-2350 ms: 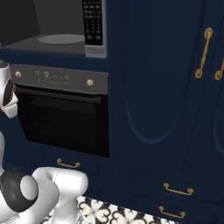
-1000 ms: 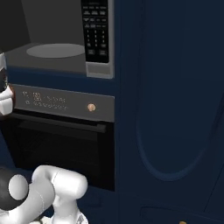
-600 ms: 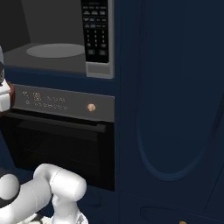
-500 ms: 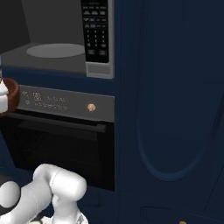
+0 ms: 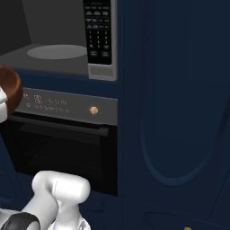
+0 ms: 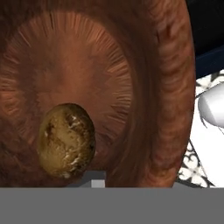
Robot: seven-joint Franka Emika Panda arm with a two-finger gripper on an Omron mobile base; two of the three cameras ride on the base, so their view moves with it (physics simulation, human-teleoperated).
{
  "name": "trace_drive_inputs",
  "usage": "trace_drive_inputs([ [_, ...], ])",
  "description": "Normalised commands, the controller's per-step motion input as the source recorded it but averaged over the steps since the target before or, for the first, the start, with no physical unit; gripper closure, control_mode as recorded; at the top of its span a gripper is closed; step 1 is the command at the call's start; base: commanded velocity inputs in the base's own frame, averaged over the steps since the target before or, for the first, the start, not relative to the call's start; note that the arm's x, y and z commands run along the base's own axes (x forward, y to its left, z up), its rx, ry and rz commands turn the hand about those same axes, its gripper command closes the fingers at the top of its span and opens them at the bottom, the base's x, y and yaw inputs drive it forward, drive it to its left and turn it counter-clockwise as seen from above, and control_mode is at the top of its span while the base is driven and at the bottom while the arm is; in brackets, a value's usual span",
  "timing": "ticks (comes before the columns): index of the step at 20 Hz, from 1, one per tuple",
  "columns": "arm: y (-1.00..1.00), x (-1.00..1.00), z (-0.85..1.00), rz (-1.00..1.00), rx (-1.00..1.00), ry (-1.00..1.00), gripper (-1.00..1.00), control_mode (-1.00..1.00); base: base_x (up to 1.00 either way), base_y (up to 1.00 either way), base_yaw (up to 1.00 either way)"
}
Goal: Pick the mushroom from the sink and place it in the bowl. Then pick the bowl and place it in the microwave. Then close the microwave door and press the start button.
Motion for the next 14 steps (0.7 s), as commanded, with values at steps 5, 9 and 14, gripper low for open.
trace_drive_inputs([
  [5,-0.79,-0.12,0.8,-0.04,0.0,-0.04,1.0,-1.0,0.0,0.0,0.0],
  [9,-0.47,0.23,0.39,-0.18,0.0,0.0,1.0,-1.0,0.0,0.0,0.0],
  [14,-0.43,0.7,0.25,-0.26,0.0,0.06,1.0,-1.0,0.0,0.0,0.0],
])
